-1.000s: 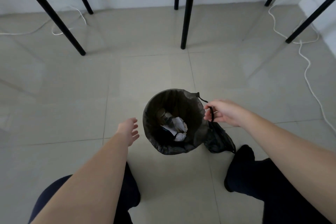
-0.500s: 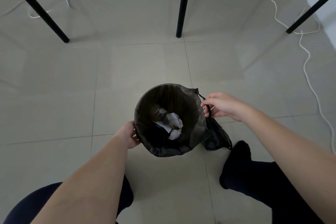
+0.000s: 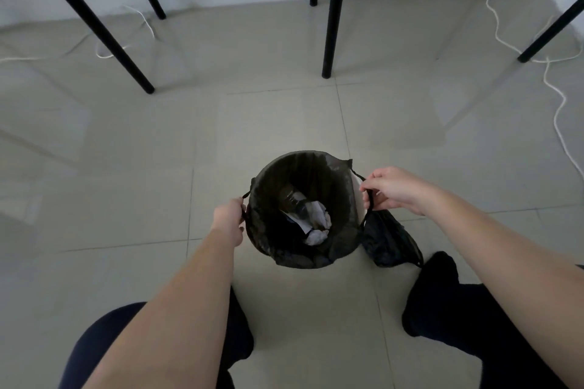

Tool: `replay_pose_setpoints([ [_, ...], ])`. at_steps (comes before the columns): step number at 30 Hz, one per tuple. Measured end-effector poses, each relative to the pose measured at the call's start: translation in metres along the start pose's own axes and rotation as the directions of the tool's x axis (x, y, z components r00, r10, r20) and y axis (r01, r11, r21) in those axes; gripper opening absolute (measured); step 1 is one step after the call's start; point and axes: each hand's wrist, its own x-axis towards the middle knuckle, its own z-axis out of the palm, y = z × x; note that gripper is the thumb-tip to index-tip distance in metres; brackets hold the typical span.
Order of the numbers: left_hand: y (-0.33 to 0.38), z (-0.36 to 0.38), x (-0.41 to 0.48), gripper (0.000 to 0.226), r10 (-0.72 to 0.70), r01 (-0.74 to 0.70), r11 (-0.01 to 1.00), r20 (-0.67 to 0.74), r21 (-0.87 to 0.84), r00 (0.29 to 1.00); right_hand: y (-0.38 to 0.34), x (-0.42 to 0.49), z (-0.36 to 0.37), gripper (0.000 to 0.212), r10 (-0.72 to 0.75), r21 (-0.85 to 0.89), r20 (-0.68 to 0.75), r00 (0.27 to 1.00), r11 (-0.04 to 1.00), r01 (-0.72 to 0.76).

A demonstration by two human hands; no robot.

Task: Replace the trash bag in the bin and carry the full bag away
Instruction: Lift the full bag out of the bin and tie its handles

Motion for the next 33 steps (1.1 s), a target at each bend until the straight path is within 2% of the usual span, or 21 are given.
replay_pose_setpoints([
  [3, 0.015, -0.005, -0.011, 0.025, 0.078, -0.078, 0.99, 0.008, 0.121, 0.997, 0.007, -0.01, 0.004, 0.008, -0.004, 0.106, -0.017, 1.0, 0.994, 0.005],
  [6, 0.027, -0.012, -0.027, 0.02, 0.095, -0.118, 0.971, 0.116, 0.209, 0.989, 0.012, -0.019, 0.01, 0.01, -0.06, 0.211, -0.039, 0.997, 0.975, 0.067],
  [9, 0.032, -0.018, -0.035, 0.018, 0.093, -0.155, 0.903, 0.171, 0.401, 0.981, 0.008, -0.029, 0.016, 0.013, -0.135, 0.26, -0.063, 0.989, 0.955, 0.146],
  [12, 0.04, -0.019, -0.046, 0.019, 0.142, -0.232, 0.86, 0.222, 0.454, 0.965, 0.001, -0.042, 0.017, 0.014, -0.175, 0.281, -0.047, 0.983, 0.942, 0.181],
  [15, 0.052, -0.013, -0.066, 0.011, 0.246, -0.371, 0.825, 0.319, 0.427, 0.915, -0.01, -0.06, 0.014, 0.012, -0.207, 0.281, -0.046, 0.977, 0.936, 0.212],
  [19, 0.07, -0.01, -0.102, 0.017, 0.502, -0.619, 0.724, 0.383, 0.304, 0.775, -0.026, -0.084, 0.009, 0.012, -0.283, 0.251, -0.139, 0.949, 0.917, 0.31],
  [21, 0.072, -0.012, -0.116, 0.017, 0.559, -0.676, 0.687, 0.4, 0.266, 0.726, -0.031, -0.091, 0.01, 0.015, -0.303, 0.199, -0.145, 0.942, 0.923, 0.328],
  [23, 0.073, -0.012, -0.124, 0.018, 0.61, -0.722, 0.598, 0.387, 0.348, 0.691, -0.036, -0.094, 0.011, 0.017, -0.316, 0.151, -0.149, 0.937, 0.929, 0.337],
  [25, 0.081, -0.011, -0.13, 0.017, 0.691, -0.779, 0.478, 0.374, 0.406, 0.619, -0.044, -0.091, 0.013, 0.016, -0.352, 0.128, -0.161, 0.922, 0.919, 0.374],
  [28, 0.096, -0.006, -0.138, 0.016, 0.723, -0.824, 0.506, 0.396, 0.254, 0.566, -0.051, -0.085, 0.013, 0.013, -0.379, 0.119, -0.177, 0.908, 0.908, 0.402],
  [30, 0.1, -0.006, -0.141, 0.016, 0.746, -0.834, 0.485, 0.372, 0.264, 0.552, -0.055, -0.078, 0.011, 0.015, -0.382, 0.127, -0.193, 0.904, 0.904, 0.409],
  [31, 0.101, -0.005, -0.139, 0.015, 0.757, -0.836, 0.495, 0.354, 0.238, 0.549, -0.058, -0.075, 0.01, 0.017, -0.384, 0.142, -0.201, 0.901, 0.899, 0.415],
  [33, 0.104, -0.003, -0.138, 0.017, 0.754, -0.808, 0.579, 0.305, 0.11, 0.582, -0.064, -0.07, 0.007, 0.021, -0.395, 0.159, -0.224, 0.891, 0.887, 0.433],
])
